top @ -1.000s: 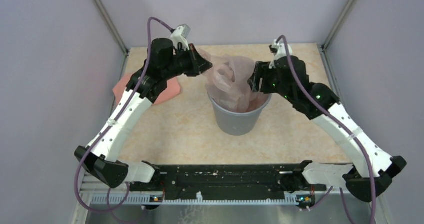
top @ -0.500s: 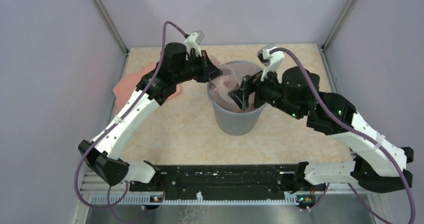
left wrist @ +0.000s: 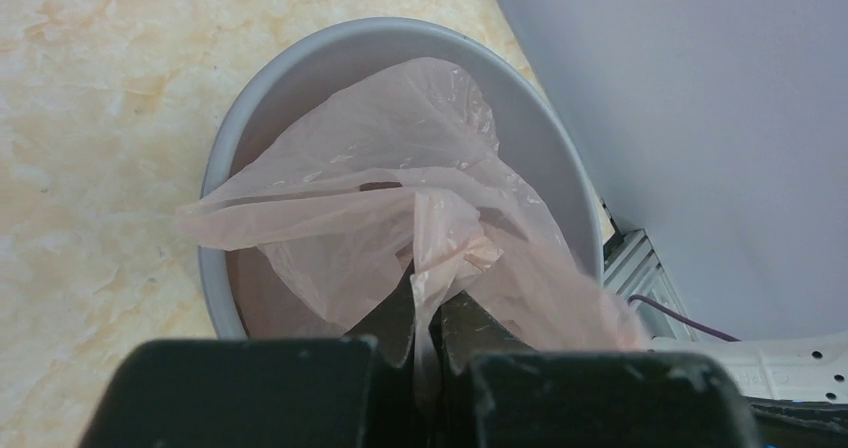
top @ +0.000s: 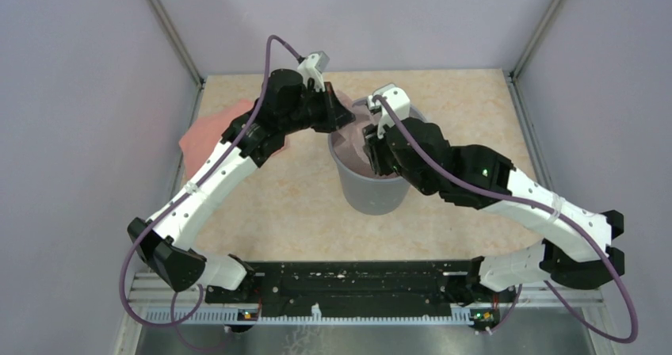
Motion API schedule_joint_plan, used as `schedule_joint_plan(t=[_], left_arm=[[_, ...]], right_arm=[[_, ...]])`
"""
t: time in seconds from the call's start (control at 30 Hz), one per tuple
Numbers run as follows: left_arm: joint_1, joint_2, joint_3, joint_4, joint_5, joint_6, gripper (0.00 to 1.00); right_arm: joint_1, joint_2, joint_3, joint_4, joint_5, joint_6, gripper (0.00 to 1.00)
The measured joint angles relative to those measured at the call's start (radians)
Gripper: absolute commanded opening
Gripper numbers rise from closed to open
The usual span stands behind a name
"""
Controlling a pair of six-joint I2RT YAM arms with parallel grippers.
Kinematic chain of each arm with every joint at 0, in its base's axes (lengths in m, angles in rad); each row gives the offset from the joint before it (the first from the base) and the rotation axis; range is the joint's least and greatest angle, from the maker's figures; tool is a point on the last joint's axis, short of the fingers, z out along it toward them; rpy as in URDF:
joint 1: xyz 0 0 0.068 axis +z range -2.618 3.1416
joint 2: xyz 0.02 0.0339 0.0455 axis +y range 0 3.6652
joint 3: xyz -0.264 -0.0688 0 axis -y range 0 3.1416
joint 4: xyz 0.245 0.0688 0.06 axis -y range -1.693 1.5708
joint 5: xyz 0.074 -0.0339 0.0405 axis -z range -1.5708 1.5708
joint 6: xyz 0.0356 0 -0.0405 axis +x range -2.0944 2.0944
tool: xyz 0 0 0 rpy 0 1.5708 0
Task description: Put the trash bags into the trash bin
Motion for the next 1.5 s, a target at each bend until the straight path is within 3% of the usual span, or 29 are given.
schedule_joint_plan(t=[0.1, 0.17, 0.57, 0.97, 1.03, 1.13, 1.2, 1.3, 1.5], left_arm=[[0.000, -0.001, 0.000, -0.011, -0.013, 0.004, 0.00], [0.000, -0.003, 0.000, -0.025, -0.023, 0.011, 0.00], [-0.001, -0.177, -0.063, -0.133, -0.137, 0.053, 0.00], [-0.001, -0.338, -0.280, -0.195, -0.189, 0.060, 0.00], [-0.001, -0.339, -0.311, -0.198, -0.189, 0.060, 0.00], [-0.001, -0.339, -0.336, -0.199, -0.174, 0.059, 0.00], [-0.001, -0.339, -0.340, -0.198, -0.161, 0.059, 0.00], [-0.001, -0.339, -0.340, -0.192, -0.141, 0.059, 0.00], [-0.001, -0.340, -0.344, -0.175, -0.121, 0.059, 0.00]], right_arm=[[0.000, -0.014, -0.006, -0.023, 0.065, 0.010, 0.04], [0.000, -0.038, -0.007, -0.053, 0.112, 0.020, 0.00], [-0.011, -0.273, -0.100, -0.317, 0.376, 0.183, 0.00], [-0.064, -0.337, -0.182, -0.505, 0.451, 0.367, 0.00], [-0.069, -0.335, -0.182, -0.528, 0.447, 0.385, 0.12], [-0.073, -0.333, -0.172, -0.531, 0.389, 0.374, 0.40], [-0.073, -0.330, -0.151, -0.516, 0.331, 0.348, 0.50], [-0.073, -0.319, -0.080, -0.478, 0.214, 0.286, 0.55], [-0.073, -0.242, 0.140, -0.416, -0.015, 0.187, 0.55]])
